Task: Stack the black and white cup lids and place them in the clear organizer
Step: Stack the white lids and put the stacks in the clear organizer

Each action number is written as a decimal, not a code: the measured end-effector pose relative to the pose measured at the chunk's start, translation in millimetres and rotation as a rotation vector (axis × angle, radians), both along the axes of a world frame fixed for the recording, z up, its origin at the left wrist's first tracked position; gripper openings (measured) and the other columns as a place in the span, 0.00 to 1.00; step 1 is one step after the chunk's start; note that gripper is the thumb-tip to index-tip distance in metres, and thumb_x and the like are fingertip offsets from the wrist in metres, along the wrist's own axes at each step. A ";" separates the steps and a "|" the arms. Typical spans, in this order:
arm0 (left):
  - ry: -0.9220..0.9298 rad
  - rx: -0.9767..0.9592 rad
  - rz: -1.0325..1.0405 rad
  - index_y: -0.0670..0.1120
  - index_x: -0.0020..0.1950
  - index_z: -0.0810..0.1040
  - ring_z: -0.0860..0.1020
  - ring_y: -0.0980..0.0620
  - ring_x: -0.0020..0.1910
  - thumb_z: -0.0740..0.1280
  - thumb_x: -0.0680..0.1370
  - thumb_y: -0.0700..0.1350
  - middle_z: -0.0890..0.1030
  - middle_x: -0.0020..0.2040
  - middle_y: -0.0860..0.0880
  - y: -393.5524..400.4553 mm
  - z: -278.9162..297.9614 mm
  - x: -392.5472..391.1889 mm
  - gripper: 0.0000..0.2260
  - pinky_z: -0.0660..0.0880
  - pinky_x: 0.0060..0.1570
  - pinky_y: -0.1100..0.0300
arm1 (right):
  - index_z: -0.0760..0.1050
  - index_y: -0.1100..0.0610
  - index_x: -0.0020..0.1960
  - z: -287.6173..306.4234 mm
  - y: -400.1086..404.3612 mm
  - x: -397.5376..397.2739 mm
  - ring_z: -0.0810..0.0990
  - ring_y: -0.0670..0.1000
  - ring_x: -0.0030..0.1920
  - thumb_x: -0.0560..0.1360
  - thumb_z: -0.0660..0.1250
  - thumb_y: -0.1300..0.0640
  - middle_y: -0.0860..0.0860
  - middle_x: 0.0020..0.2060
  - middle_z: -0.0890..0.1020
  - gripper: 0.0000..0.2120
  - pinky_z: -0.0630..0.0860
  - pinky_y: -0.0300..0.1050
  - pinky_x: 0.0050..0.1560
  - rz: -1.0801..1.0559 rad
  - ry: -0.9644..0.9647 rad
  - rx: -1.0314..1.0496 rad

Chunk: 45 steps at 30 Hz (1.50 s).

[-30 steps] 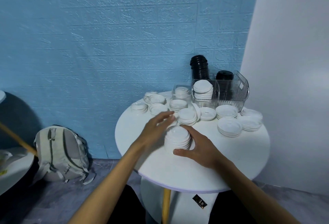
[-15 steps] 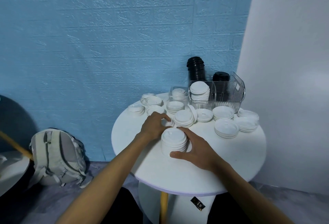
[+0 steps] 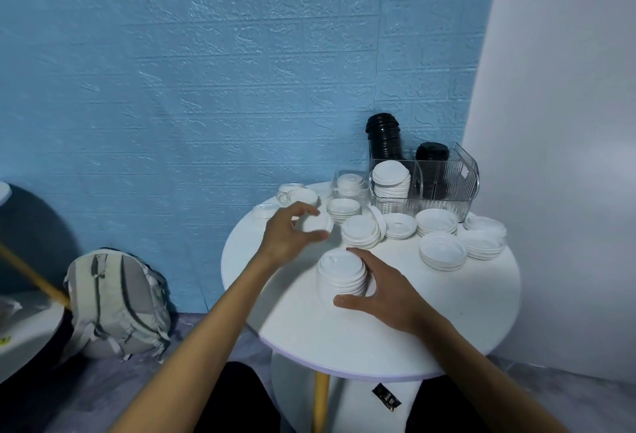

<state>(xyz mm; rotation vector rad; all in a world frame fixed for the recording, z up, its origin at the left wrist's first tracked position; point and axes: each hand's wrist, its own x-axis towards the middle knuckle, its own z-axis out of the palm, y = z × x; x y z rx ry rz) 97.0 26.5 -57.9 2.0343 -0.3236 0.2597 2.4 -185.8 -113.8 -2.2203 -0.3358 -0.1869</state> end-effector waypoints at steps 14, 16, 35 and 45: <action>0.017 0.044 -0.269 0.60 0.55 0.86 0.76 0.64 0.63 0.79 0.64 0.55 0.80 0.62 0.58 -10.2 -5.8 -80.7 0.19 0.72 0.62 0.65 | 0.71 0.36 0.67 8.0 1.0 -3.3 0.75 0.33 0.63 0.67 0.81 0.48 0.31 0.61 0.79 0.33 0.70 0.34 0.61 0.050 0.041 0.083; 0.019 0.041 -0.240 0.61 0.55 0.86 0.75 0.66 0.64 0.79 0.65 0.56 0.79 0.63 0.59 -10.5 -8.6 -81.1 0.19 0.70 0.64 0.65 | 0.70 0.33 0.66 8.1 1.0 -3.0 0.75 0.32 0.63 0.67 0.81 0.46 0.29 0.60 0.79 0.32 0.70 0.34 0.61 0.053 0.046 0.080; 0.167 -0.065 -0.325 0.57 0.57 0.87 0.72 0.70 0.66 0.81 0.71 0.48 0.79 0.67 0.60 -6.0 -20.8 -73.9 0.16 0.64 0.66 0.70 | 0.59 0.36 0.76 -0.9 1.9 0.9 0.72 0.35 0.68 0.62 0.77 0.31 0.34 0.68 0.74 0.48 0.69 0.43 0.71 0.007 0.028 -0.005; 0.109 -0.061 -0.323 0.56 0.57 0.87 0.73 0.69 0.67 0.81 0.71 0.48 0.78 0.67 0.60 -7.2 -26.9 -77.0 0.15 0.65 0.66 0.72 | 0.57 0.32 0.75 1.6 2.3 -0.9 0.72 0.37 0.68 0.64 0.78 0.33 0.33 0.69 0.74 0.45 0.70 0.43 0.70 0.022 0.015 -0.018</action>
